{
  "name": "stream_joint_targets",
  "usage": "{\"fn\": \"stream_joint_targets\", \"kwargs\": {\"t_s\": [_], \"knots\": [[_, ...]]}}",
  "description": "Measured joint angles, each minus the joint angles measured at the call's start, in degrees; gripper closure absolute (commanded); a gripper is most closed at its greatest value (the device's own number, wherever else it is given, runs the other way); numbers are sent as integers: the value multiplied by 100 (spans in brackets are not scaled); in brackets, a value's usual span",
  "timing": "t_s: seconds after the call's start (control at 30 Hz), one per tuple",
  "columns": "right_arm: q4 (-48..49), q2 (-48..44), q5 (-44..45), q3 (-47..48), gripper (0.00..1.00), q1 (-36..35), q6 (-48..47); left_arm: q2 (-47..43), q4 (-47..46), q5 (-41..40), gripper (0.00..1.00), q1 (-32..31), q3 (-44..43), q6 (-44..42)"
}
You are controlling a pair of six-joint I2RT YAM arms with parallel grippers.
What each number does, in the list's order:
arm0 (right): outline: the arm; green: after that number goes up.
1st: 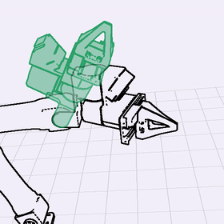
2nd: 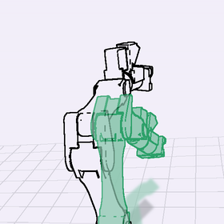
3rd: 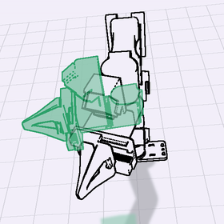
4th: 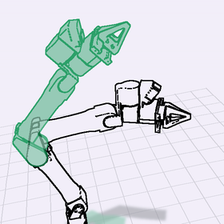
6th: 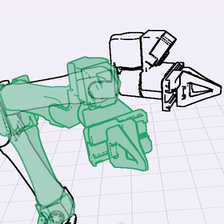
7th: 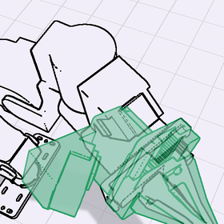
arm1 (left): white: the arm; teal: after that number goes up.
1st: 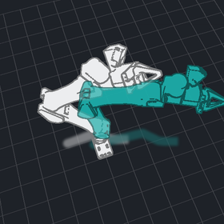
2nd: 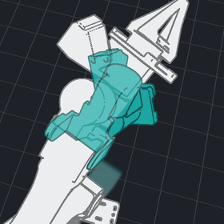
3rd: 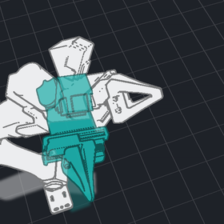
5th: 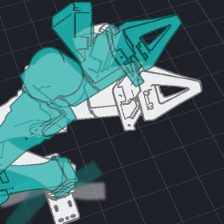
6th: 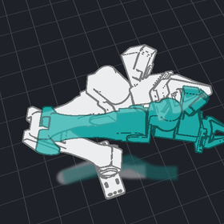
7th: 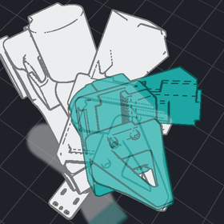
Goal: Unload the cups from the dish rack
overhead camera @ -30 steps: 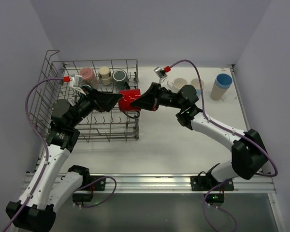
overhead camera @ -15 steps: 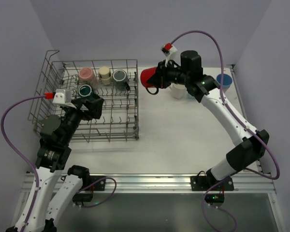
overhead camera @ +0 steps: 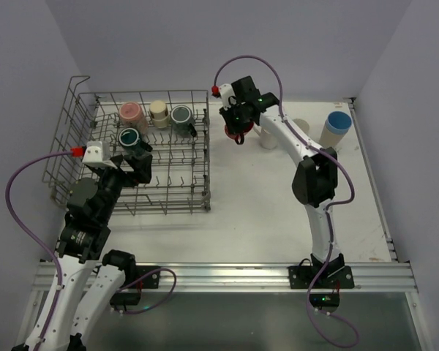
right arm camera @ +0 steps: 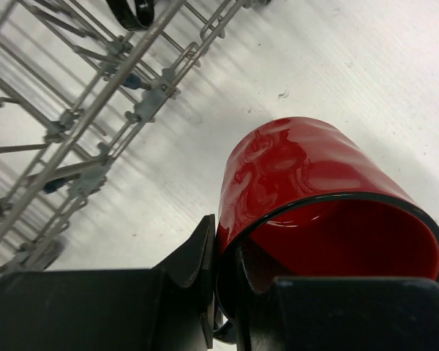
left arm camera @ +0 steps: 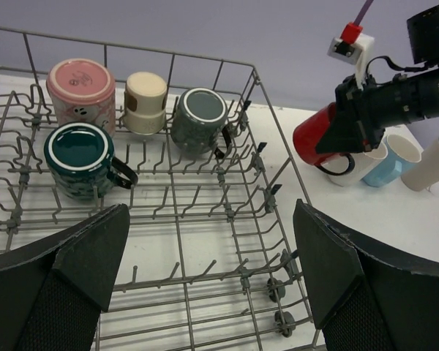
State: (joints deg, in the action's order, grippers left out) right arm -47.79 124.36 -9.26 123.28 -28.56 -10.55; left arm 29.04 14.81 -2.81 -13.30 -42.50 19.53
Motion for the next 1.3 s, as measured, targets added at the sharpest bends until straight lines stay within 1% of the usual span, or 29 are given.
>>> {"fn": "stream_joint_targets", "kwargs": {"t_s": [0.1, 0.4, 0.67, 0.77, 0.8, 0.83, 0.97, 1.03, 1.13, 1.17, 1.27, 1.3], "knots": [[-52, 378, 55, 205, 100, -4, -229, -4, 33, -74, 0, -11, 0, -37], [-59, 796, 63, 214, 100, -50, -446, 9, 79, -291, 0, -24, 0, -68], [192, 892, 79, -192, 99, -129, -446, 28, 79, -448, 0, -24, 0, -68], [297, 911, 85, -251, 89, -138, -431, 44, 79, -483, 0, -24, 0, -68], [330, 911, 101, -280, 79, -138, -417, 52, 79, -494, 0, -22, 0, -70], [352, 911, 109, -286, 77, -138, -393, 59, 79, -496, 0, -22, 0, -68], [632, 909, 240, -341, 70, -138, -361, 96, 76, -516, 0, -15, 0, -68], [750, 896, 243, -413, 69, -138, -352, 114, 79, -518, 0, 7, 0, -68], [863, 833, 251, -575, 63, -138, -328, 142, 76, -546, 0, 42, 0, -68], [876, 811, 256, -603, 56, -138, -319, 149, 76, -560, 0, 50, 0, -68], [973, 634, 286, -774, 42, -138, -214, 208, 68, -654, 0, 81, 0, -66], [1008, 516, 306, -863, 35, -138, -184, 251, 66, -682, 0, 92, -2, -63]]}}
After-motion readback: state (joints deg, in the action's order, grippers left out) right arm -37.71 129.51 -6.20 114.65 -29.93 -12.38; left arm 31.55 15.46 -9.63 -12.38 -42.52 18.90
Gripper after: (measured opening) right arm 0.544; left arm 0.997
